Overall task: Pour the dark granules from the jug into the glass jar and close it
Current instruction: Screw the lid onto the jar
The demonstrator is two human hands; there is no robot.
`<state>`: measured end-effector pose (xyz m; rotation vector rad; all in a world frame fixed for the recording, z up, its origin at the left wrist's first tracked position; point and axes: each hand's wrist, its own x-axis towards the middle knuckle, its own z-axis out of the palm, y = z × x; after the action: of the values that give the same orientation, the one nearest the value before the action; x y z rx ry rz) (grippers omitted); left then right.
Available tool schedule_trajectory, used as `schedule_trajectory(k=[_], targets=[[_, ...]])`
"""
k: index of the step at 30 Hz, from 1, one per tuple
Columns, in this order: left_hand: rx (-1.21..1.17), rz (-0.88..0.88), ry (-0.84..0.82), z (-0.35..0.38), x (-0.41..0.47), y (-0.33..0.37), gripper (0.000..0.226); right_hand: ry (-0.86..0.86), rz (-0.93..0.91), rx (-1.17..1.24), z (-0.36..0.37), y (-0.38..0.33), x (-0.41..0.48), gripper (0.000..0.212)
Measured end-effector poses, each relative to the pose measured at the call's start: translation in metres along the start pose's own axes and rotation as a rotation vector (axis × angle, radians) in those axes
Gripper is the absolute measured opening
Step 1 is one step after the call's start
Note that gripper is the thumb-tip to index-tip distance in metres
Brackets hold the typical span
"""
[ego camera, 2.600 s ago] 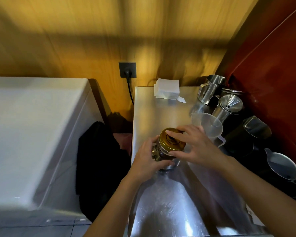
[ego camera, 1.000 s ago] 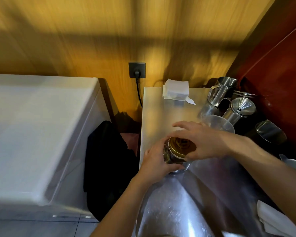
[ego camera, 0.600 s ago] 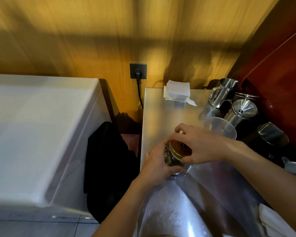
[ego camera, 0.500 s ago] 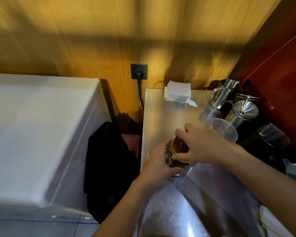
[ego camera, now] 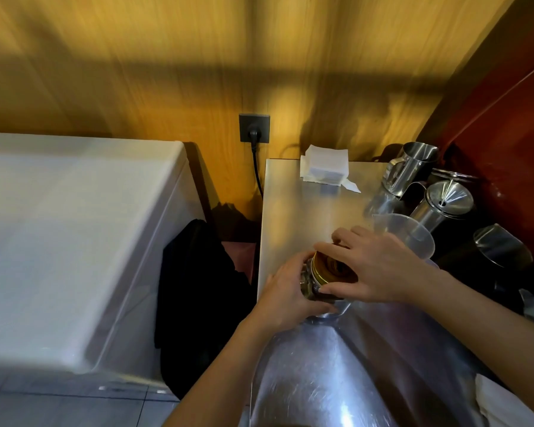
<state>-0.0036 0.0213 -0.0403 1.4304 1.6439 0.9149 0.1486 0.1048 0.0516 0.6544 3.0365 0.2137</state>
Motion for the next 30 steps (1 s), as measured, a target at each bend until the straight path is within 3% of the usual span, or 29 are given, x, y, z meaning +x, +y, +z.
schedule_trajectory(k=[4, 7, 11, 18, 30], targets=[[0.096, 0.040, -0.092, -0.012, 0.016, -0.003, 0.083, 0.039, -0.157, 0.027, 0.004, 0.003, 0.006, 0.054], [0.066, 0.054, -0.148, -0.014, 0.015, -0.002, 0.076, 0.105, -0.159, 0.050, 0.008, 0.001, 0.007, 0.051], [-0.002, 0.052, -0.030, -0.004, 0.002, -0.001, 0.082, 0.196, -0.013, 0.079, 0.017, -0.010, 0.005, 0.050], [0.030, 0.072, 0.157, 0.012, -0.012, 0.004, 0.083, 0.171, 0.124, 0.088, 0.016, -0.020, 0.006, 0.047], [-0.006, 0.057, 0.192, 0.018, -0.015, 0.006, 0.070, 0.159, 0.153, 0.138, 0.016, -0.022, 0.006, 0.048]])
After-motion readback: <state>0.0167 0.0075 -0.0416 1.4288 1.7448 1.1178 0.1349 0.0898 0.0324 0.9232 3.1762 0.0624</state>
